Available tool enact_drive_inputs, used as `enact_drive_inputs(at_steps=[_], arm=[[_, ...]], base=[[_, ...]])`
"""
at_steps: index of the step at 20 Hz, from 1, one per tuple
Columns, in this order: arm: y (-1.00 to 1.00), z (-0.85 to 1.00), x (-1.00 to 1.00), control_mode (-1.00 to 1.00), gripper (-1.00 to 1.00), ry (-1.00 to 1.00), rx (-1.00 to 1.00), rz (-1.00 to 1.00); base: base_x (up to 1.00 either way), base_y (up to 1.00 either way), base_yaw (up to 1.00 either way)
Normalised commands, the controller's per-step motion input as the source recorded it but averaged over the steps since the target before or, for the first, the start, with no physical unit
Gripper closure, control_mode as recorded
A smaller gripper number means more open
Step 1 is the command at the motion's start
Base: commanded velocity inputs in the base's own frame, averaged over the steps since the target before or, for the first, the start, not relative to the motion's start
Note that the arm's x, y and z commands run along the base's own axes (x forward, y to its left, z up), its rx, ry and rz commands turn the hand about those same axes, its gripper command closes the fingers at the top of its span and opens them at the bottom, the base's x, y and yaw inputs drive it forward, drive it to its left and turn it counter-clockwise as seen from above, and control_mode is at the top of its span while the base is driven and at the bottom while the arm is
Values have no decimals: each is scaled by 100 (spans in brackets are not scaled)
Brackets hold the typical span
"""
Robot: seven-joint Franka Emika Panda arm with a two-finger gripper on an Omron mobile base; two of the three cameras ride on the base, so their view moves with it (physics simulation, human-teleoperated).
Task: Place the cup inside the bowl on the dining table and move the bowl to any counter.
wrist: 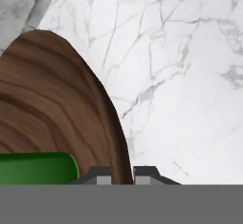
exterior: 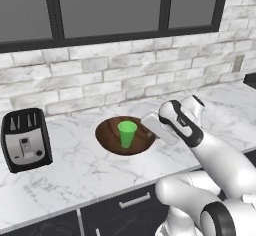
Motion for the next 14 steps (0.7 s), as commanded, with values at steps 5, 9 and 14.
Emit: enact_drive_inputs(at_steps=[5,9,14], arm=[[9,-18,14,-100,100,0,0,0],[8,-19,14,-100,100,0,0,0],[8,-16,17,-100,100,0,0,0]], base=[[0,0,0],[0,0,0],[0,0,0]])
